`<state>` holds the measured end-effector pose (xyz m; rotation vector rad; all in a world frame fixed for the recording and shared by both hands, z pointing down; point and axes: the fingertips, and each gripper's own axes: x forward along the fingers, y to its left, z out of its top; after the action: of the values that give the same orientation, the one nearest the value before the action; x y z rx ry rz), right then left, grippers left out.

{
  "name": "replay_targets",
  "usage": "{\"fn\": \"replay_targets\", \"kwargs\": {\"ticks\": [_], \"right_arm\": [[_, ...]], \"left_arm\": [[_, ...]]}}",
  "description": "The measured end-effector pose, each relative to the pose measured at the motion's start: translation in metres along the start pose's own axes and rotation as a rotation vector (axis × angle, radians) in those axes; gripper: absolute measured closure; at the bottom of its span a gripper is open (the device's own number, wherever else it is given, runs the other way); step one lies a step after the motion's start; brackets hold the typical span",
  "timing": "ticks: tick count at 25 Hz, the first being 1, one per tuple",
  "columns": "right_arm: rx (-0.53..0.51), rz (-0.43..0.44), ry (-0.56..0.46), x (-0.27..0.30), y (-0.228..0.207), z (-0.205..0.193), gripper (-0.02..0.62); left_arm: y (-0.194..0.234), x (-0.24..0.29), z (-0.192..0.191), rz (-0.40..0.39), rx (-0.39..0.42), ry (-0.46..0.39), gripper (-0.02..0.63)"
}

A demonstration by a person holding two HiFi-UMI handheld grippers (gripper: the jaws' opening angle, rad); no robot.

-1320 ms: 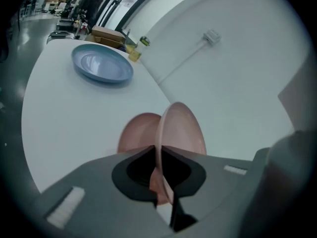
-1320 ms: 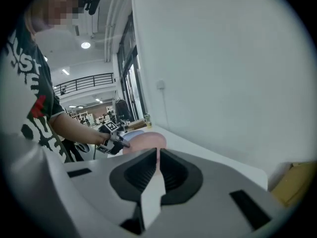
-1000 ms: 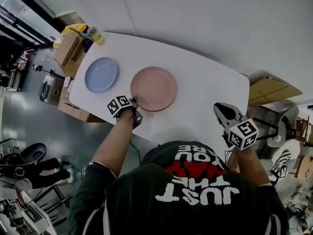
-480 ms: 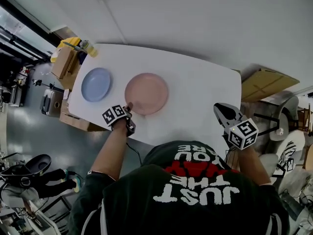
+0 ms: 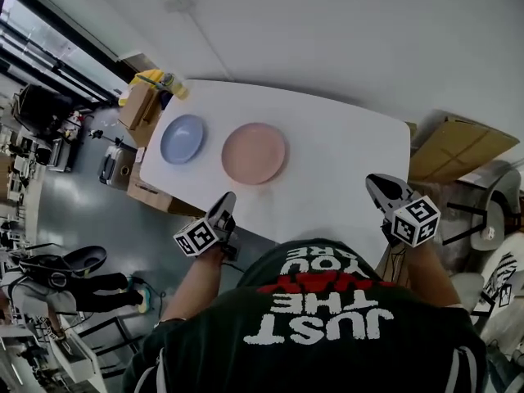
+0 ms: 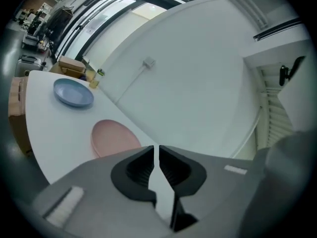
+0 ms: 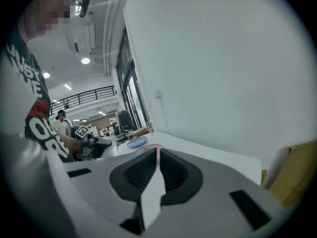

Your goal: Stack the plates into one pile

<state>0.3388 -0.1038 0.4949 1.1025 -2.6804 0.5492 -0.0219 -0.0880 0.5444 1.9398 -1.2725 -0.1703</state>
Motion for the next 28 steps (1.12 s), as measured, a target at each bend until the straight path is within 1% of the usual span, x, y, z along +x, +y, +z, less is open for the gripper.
{"fn": "replay_targets", "kwargs": {"ticks": [2, 4, 7, 9, 10, 12, 14, 15, 16, 18, 21, 24, 26, 28], "right_arm": [[0.001, -0.003, -0.007, 0.008, 0.009, 0.001, 0.588], [-0.013, 0.000, -0.005, 0.022, 0.025, 0.001, 0.588], [-0.044, -0.022, 0.004, 0.059, 0.052, 0.003, 0.588], [-0.044, -0.070, 0.001, 0.090, 0.067, 0.007, 0.588], [-0.025, -0.102, -0.008, 0.104, 0.075, 0.009, 0.588], [0.061, -0.162, -0.048, 0.128, 0.094, 0.015, 0.588], [0.157, -0.206, -0.088, 0.151, 0.113, 0.020, 0.588], [0.188, -0.227, -0.096, 0.162, 0.123, 0.022, 0.588], [0.203, -0.245, -0.098, 0.172, 0.131, 0.025, 0.588], [0.196, -0.262, -0.095, 0.190, 0.148, 0.032, 0.588], [0.141, -0.265, -0.058, 0.204, 0.171, 0.032, 0.588], [0.088, -0.259, -0.032, 0.207, 0.184, 0.032, 0.588], [0.056, -0.234, -0.032, 0.208, 0.189, 0.036, 0.588], [0.028, -0.199, -0.030, 0.209, 0.193, 0.038, 0.588]], "left_arm": [[-0.004, -0.009, 0.005, -0.035, 0.039, -0.004, 0.568], [0.003, -0.015, 0.017, -0.071, 0.065, -0.012, 0.568], [0.031, -0.014, 0.047, -0.142, 0.086, -0.015, 0.568], [0.057, -0.011, 0.073, -0.204, 0.108, -0.004, 0.568], [0.070, -0.011, 0.085, -0.232, 0.122, 0.006, 0.568], [0.096, -0.014, 0.109, -0.269, 0.153, 0.045, 0.568], [0.119, -0.016, 0.129, -0.302, 0.184, 0.110, 0.568], [0.130, -0.017, 0.136, -0.318, 0.194, 0.147, 0.568], [0.140, -0.017, 0.143, -0.332, 0.201, 0.178, 0.568], [0.155, -0.015, 0.154, -0.354, 0.209, 0.216, 0.568], [0.160, -0.010, 0.158, -0.384, 0.212, 0.243, 0.568], [0.150, 0.001, 0.149, -0.406, 0.220, 0.273, 0.568], [0.140, 0.009, 0.136, -0.407, 0.227, 0.301, 0.568], [0.135, 0.016, 0.122, -0.389, 0.230, 0.332, 0.567]]}}
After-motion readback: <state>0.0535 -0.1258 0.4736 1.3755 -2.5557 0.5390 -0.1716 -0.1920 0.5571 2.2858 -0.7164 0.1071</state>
